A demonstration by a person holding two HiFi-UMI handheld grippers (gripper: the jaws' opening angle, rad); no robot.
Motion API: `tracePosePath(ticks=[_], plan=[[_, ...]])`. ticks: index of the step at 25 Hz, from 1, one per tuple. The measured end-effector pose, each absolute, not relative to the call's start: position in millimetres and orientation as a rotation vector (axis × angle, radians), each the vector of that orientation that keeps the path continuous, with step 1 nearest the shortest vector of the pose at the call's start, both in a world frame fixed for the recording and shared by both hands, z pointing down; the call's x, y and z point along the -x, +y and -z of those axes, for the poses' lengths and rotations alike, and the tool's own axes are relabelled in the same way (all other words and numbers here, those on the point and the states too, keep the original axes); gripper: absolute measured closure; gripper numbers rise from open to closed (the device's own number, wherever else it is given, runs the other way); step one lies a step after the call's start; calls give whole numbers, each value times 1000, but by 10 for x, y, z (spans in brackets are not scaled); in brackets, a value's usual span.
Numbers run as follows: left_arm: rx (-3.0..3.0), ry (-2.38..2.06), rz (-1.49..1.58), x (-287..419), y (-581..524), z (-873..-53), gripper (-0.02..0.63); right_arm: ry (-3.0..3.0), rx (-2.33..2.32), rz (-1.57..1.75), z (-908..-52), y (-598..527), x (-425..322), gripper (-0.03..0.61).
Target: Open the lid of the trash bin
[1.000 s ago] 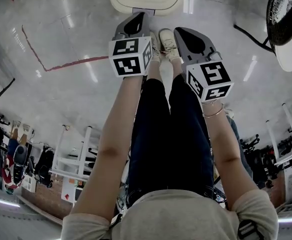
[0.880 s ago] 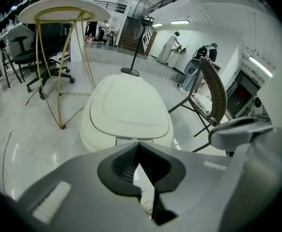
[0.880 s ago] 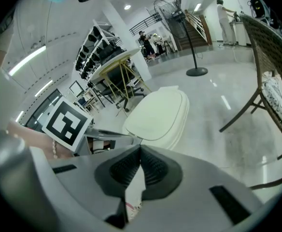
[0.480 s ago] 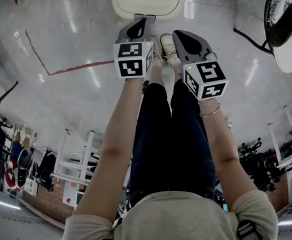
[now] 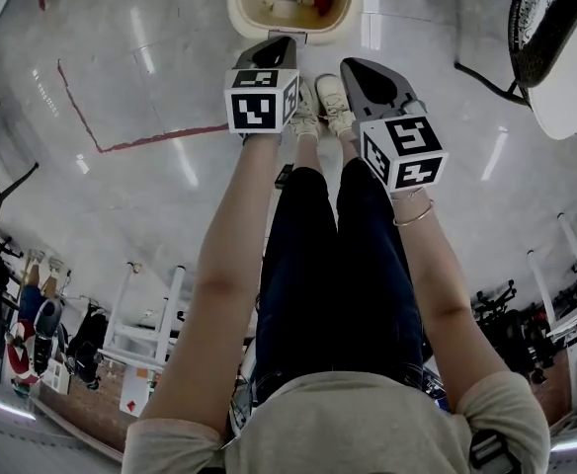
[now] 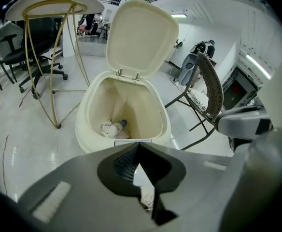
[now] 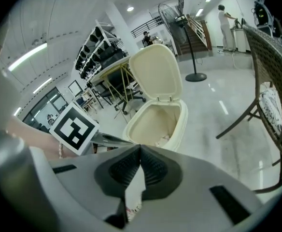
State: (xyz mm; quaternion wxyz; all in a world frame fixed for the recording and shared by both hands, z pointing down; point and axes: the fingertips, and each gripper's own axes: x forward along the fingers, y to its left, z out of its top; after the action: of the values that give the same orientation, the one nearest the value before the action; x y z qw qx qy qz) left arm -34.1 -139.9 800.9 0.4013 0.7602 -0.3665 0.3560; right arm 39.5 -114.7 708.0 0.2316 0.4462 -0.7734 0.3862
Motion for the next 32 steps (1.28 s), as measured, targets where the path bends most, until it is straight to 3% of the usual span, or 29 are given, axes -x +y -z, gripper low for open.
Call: tracePosePath(ticks=[11, 32], plan=[[-1964, -934, -715, 408, -1471, -7310, 606, -2144, -1162, -923, -6514, -1111, -405, 572], [-2131, -933, -266, 646, -1293, -4710, 606, -2288, -1144, -664, -4503, -1072, 34, 572]])
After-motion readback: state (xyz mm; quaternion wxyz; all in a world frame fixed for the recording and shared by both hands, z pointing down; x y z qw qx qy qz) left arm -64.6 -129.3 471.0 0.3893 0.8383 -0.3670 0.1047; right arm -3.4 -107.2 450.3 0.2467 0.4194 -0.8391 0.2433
